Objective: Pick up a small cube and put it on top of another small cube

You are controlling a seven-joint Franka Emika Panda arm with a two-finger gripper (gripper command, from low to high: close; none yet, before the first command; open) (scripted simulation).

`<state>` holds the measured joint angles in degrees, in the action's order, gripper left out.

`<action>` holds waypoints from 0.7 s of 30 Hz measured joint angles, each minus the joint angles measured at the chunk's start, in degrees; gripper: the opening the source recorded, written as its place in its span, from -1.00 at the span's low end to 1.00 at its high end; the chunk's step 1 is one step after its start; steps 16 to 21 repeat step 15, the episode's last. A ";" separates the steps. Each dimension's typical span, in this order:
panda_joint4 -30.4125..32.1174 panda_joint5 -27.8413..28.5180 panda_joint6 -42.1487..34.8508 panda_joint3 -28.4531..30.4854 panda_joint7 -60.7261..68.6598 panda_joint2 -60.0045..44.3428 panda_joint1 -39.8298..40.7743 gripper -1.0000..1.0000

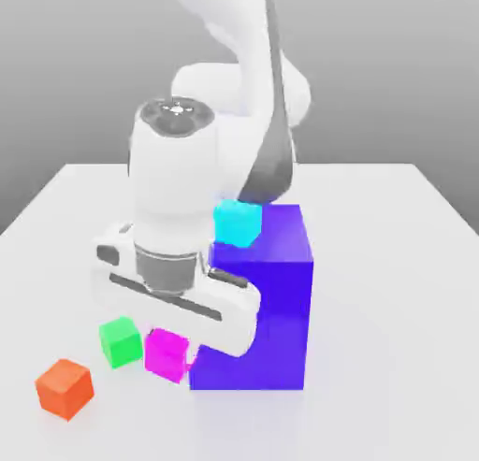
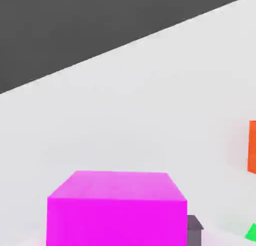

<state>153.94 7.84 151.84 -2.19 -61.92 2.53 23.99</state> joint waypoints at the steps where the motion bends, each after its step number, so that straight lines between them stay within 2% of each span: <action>1: 2.14 -1.72 0.52 1.05 2.24 1.99 0.64 -1.00; 3: 6.35 -5.22 1.52 4.06 6.70 5.83 1.69 -1.00; 5: 9.24 -6.07 2.75 5.80 7.41 6.45 3.07 -1.00; 11: 9.64 -8.59 13.52 6.34 9.23 -4.29 2.99 -1.00; 12: 9.57 -8.98 15.02 6.11 9.49 -5.87 3.11 1.00; 21: 9.57 -8.97 15.02 6.11 9.49 -5.87 3.11 1.00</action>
